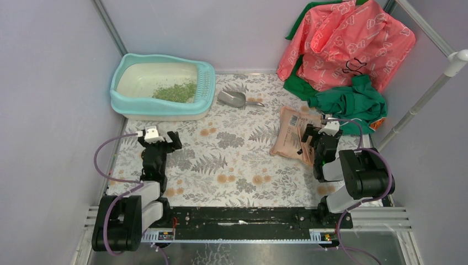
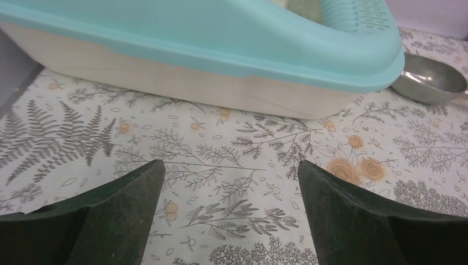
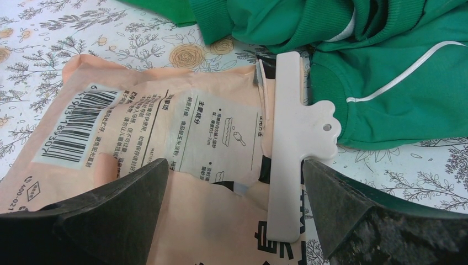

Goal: Fill the litter box with clean litter
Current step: Reset both arms

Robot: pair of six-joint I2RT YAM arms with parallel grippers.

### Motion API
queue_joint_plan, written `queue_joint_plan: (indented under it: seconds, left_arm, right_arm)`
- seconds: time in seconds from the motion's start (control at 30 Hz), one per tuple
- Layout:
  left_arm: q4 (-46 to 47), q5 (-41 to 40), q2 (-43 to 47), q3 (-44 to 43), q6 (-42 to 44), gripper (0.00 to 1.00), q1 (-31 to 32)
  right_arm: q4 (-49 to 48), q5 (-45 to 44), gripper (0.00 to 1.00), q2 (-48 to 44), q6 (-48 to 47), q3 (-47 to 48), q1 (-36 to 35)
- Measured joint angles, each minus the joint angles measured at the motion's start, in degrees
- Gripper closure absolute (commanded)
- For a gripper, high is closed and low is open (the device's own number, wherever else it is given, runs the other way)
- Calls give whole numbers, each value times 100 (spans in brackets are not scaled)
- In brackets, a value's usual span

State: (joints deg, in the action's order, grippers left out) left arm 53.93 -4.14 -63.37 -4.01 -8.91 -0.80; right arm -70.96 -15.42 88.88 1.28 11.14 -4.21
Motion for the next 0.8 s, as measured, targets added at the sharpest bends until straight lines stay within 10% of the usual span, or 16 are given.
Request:
queue_joint_plan:
  seconds: [0.2,0.8]
  left_arm:
    - [304,-125,498,260,-28,2,-131]
    - [2402,481,-2343,-2,-33,1,-157]
  right_arm:
    - [24,4,0,2,-2,24,0]
    - [129,9,0,0,-13,28,0]
